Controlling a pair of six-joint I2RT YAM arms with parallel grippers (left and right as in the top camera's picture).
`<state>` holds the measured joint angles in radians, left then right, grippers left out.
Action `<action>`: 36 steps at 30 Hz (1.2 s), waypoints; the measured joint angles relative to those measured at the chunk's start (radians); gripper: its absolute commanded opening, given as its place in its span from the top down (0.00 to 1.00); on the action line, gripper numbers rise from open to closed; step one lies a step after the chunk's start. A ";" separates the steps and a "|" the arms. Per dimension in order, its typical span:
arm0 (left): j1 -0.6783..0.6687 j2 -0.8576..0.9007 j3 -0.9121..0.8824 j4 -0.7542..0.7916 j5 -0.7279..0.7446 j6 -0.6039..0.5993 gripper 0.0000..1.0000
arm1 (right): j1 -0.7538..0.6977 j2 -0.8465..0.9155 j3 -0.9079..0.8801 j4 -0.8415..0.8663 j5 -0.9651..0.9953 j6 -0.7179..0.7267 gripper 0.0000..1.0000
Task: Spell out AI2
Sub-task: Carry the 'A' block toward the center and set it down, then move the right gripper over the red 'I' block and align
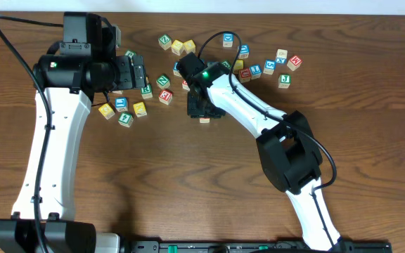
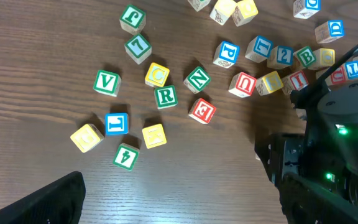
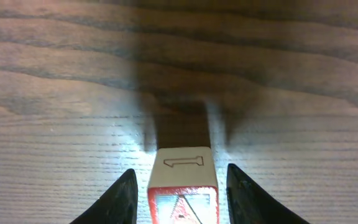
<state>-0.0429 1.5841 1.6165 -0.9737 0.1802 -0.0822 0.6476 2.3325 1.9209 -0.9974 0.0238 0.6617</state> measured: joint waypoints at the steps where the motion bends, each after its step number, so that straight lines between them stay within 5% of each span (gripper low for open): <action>1: 0.000 0.000 0.000 0.000 0.000 0.000 0.02 | 0.000 0.000 0.000 0.006 0.000 0.000 0.62; 13: 0.000 0.000 0.000 0.001 0.000 0.000 0.02 | -0.059 -0.006 0.240 -0.008 0.003 -0.090 0.42; 28: 0.000 0.000 0.000 0.014 0.000 0.000 0.02 | -0.189 -0.013 0.262 0.059 -0.023 -0.355 0.45; 36: 0.000 0.000 0.000 0.014 0.000 0.000 0.02 | -0.183 -0.007 0.262 0.174 -0.029 -0.350 0.47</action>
<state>-0.0429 1.5841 1.6165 -0.9592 0.1802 -0.0822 0.4644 2.3257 2.1834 -0.8238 -0.0055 0.3115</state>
